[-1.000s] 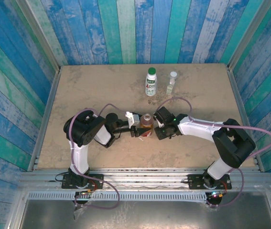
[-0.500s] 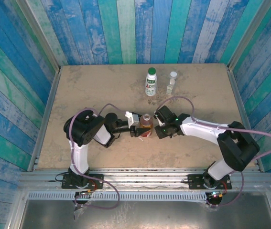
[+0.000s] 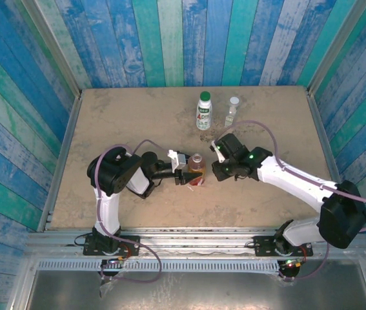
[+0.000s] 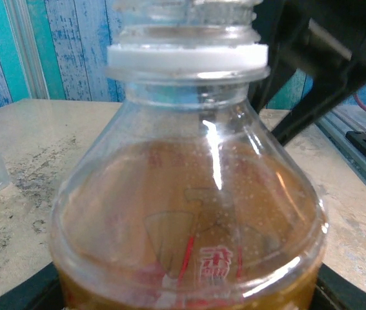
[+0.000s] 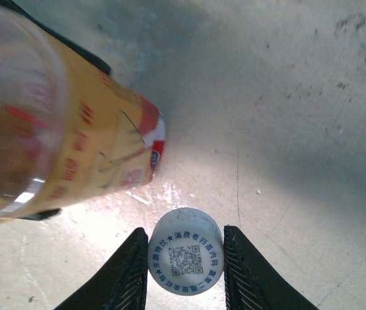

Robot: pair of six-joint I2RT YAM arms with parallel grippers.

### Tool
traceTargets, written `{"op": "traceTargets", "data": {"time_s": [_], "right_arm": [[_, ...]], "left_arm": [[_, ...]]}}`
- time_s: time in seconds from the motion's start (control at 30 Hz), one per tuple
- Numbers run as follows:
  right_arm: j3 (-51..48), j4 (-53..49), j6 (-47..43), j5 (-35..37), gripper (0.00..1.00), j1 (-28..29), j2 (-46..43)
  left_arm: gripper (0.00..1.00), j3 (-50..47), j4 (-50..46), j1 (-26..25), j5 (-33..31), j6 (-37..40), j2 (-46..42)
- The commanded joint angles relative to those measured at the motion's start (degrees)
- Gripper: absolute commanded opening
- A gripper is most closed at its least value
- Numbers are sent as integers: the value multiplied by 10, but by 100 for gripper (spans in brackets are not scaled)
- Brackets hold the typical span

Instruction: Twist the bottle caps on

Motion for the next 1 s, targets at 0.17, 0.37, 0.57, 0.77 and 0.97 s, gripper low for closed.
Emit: {"op": "traceTargets", "data": {"time_s": [0.17,0.37,0.57,0.77,0.97], "right_arm": [[96,-104,-28,-11,32,24,-15],[169,-149,-40,3,33,51,-1],[214,-148,-62,9,33,62,33],[248,-143,-78,4,33,62,77],[249,-133,-86,3,32,62,99]], "left_arm": [[60,-2,-80,1,11,22,9],[60,2,-97,1,15,27,9],[59,10,-98,2,22,28,19],[59,1,-63,1,17,15,25],[59,5,-74,1,21,24,25]]}}
